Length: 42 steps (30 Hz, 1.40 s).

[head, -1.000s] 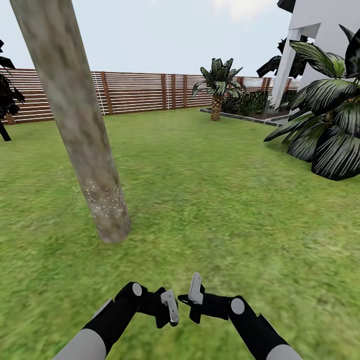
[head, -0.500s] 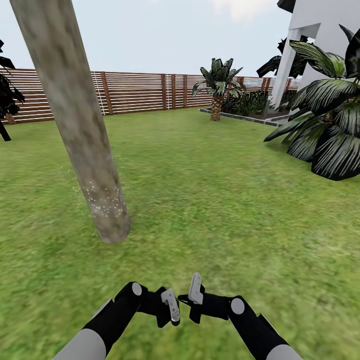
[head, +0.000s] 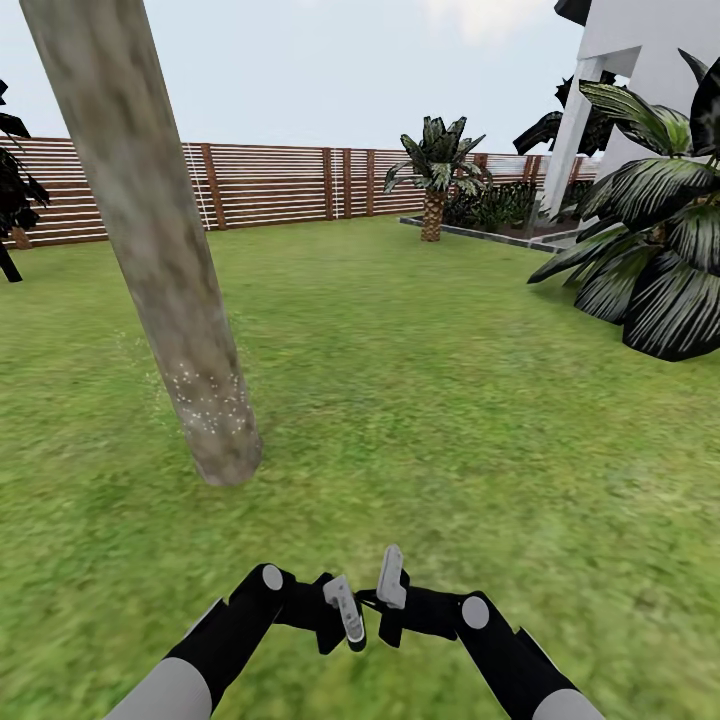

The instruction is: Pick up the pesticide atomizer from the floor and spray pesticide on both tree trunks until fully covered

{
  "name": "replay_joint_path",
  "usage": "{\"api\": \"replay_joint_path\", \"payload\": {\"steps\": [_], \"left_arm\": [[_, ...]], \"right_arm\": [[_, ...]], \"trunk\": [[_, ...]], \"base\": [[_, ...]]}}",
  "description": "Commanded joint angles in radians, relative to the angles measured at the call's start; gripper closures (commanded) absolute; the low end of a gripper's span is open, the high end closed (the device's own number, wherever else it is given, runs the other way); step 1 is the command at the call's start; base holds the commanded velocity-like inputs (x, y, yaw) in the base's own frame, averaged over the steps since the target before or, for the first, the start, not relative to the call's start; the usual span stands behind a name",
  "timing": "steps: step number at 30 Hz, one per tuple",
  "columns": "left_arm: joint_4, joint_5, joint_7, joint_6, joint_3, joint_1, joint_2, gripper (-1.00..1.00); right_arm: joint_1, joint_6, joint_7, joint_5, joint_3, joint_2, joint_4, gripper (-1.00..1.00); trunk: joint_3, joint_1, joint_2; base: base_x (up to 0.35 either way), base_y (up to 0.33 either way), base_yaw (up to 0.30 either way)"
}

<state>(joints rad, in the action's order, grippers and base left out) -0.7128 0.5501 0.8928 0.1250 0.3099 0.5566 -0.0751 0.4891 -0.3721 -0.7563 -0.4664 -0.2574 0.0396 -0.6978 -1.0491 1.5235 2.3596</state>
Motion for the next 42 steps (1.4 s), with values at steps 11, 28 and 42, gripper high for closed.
{"api": "replay_joint_path", "payload": {"steps": [11,28,42], "left_arm": [[0.031,0.008,-0.037,0.011,0.000,0.006,0.031,1.00],[0.100,0.034,-0.047,0.015,0.001,0.000,0.316,1.00],[0.438,-0.345,-0.674,-0.285,-0.203,-0.011,0.262,1.00]], "right_arm": [[0.001,-0.005,0.000,-0.009,0.001,0.000,0.000,1.00],[0.001,-0.005,0.000,-0.012,0.003,-0.002,0.011,1.00],[-0.003,-0.024,0.701,-0.002,0.154,-0.014,0.459,-1.00]], "trunk": [[-0.001,0.000,0.000],[-0.001,0.000,0.000],[-0.001,0.000,0.000]], "base": [[0.000,0.000,0.000],[0.000,0.000,0.000],[0.000,0.000,0.000]]}}
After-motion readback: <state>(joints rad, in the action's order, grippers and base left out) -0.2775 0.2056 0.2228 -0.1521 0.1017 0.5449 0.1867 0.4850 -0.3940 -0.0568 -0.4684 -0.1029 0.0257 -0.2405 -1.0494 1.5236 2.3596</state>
